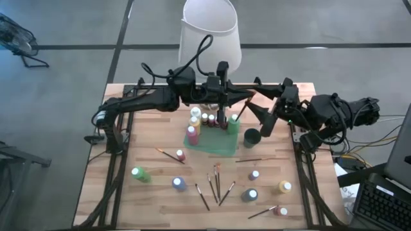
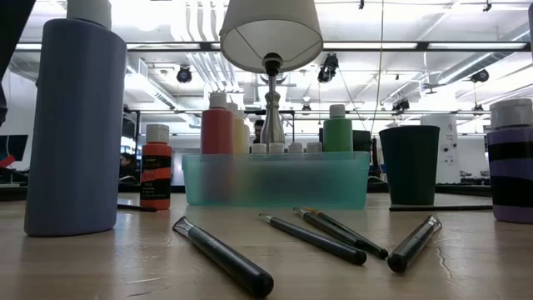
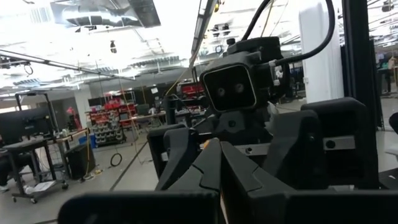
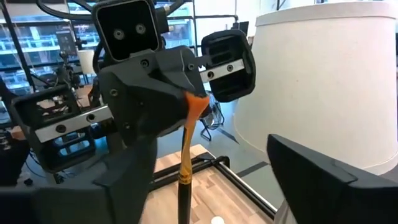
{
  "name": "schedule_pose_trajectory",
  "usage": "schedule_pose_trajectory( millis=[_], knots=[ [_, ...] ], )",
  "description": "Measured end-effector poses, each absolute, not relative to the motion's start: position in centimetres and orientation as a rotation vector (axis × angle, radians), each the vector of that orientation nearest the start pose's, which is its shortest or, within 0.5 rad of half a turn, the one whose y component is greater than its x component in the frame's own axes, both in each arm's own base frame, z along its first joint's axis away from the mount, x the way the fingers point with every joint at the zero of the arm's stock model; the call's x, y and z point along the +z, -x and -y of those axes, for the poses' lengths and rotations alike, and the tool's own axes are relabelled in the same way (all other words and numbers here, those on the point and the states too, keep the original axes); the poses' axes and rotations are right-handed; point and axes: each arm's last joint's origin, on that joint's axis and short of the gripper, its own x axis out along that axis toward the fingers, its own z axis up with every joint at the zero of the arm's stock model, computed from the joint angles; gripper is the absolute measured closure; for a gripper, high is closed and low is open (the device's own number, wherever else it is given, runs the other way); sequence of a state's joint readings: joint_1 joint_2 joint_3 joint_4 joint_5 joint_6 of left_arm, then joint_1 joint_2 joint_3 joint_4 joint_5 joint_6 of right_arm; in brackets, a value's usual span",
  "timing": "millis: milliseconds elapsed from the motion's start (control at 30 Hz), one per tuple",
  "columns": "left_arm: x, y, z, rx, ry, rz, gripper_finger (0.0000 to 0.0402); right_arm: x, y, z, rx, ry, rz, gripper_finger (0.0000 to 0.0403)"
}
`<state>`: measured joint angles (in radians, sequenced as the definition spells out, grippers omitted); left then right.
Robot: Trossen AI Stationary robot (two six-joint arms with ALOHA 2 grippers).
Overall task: Pick & Place Paint Supplies
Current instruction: Put the orange paint brush into the black cup
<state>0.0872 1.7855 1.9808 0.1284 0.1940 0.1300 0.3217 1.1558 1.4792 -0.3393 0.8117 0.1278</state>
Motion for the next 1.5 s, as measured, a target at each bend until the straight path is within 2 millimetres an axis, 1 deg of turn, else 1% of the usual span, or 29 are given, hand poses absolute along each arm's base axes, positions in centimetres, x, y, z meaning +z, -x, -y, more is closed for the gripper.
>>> schedule_pose_trajectory(
  millis=[233, 367, 600, 633, 933, 1033, 1133, 1233, 1333, 1400, 1500],
  knots=[
    [49.7, -39.7, -2.9, -0.085, -0.175, 0.328, 0.0401, 47.5, -21.9, -4.4, -0.520, -0.113, 0.010, 0.0223],
    [49.6, -39.8, -2.9, -0.088, -0.175, 0.324, 0.0401, 47.3, -22.5, -4.6, -0.519, -0.105, 0.009, 0.0278],
    [49.5, -39.8, -3.0, -0.084, -0.175, 0.321, 0.0401, 47.5, -22.3, -4.6, -0.514, -0.093, 0.013, 0.0380],
    [49.5, -39.8, -3.0, -0.082, -0.176, 0.322, 0.0401, 47.5, -22.3, -4.6, -0.513, -0.093, 0.013, 0.0386],
    [49.4, -39.8, -3.1, -0.085, -0.154, 0.310, 0.0396, 47.4, -22.3, -4.6, -0.513, -0.092, 0.010, 0.0392],
    [49.4, -39.8, -3.0, -0.091, -0.143, 0.306, 0.0375, 47.5, -22.2, -4.5, -0.519, -0.093, 0.012, 0.0392],
    [49.5, -39.5, -3.0, -0.085, -0.175, 0.284, 0.0336, 47.6, -22.0, -4.4, -0.523, -0.097, 0.018, 0.0394],
    [50.0, -38.3, -3.5, 0.019, -0.200, 0.231, 0.0293, 47.7, -21.4, -4.2, -0.523, -0.112, 0.010, 0.0394],
    [50.9, -36.4, -4.3, 0.181, -0.214, 0.171, 0.0260, 47.6, -20.2, -3.9, -0.525, -0.149, -0.012, 0.0394],
    [51.4, -35.1, -4.5, 0.251, -0.221, 0.126, 0.0246, 47.4, -19.2, -3.6, -0.530, -0.163, -0.045, 0.0394],
    [51.5, -33.8, -4.8, 0.275, -0.237, 0.050, 0.0238, 46.6, -18.3, -3.3, -0.538, -0.159, -0.105, 0.0394]
  ],
)
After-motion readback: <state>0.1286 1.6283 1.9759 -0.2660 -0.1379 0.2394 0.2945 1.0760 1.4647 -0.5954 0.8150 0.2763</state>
